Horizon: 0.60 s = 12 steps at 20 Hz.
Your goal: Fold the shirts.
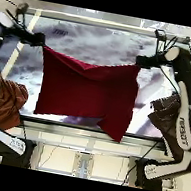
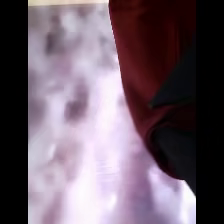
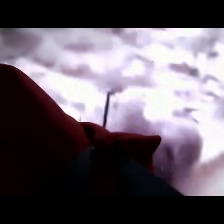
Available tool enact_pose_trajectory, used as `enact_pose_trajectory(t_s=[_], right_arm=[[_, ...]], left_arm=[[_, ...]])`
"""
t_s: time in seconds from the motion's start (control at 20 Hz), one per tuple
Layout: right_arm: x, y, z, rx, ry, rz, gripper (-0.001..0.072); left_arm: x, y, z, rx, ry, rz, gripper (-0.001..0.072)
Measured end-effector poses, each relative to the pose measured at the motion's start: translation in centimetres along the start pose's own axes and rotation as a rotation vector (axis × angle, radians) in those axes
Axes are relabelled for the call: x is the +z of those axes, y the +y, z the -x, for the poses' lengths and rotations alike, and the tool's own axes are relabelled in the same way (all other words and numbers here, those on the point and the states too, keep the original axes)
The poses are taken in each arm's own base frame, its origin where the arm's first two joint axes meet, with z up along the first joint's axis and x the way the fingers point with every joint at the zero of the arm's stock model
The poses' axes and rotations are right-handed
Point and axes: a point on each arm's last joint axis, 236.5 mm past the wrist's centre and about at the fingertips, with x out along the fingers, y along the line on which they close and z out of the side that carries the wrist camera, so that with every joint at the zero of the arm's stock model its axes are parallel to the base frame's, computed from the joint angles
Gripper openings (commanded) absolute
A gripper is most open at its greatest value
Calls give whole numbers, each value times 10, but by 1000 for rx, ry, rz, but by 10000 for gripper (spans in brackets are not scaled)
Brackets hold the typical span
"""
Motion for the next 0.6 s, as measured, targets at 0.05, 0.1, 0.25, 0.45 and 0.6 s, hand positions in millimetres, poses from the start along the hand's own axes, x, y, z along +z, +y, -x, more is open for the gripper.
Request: enact_pose_trajectory(t_s=[0.05,0.1,0.25,0.45,0.6], right_arm=[[14,-1,-13,17,-64,-33,454],[30,-2,-18,27,-130,-62,454],[73,-13,-1,31,-263,-98,445],[97,-53,87,-52,-266,-71,445],[63,-87,162,-141,-167,-54,445]], left_arm=[[5,2,-14,5,-26,8,654],[12,2,-23,6,-62,16,651],[46,3,-14,4,-201,53,650],[83,26,85,37,-361,90,640],[62,55,165,91,-363,135,640]])
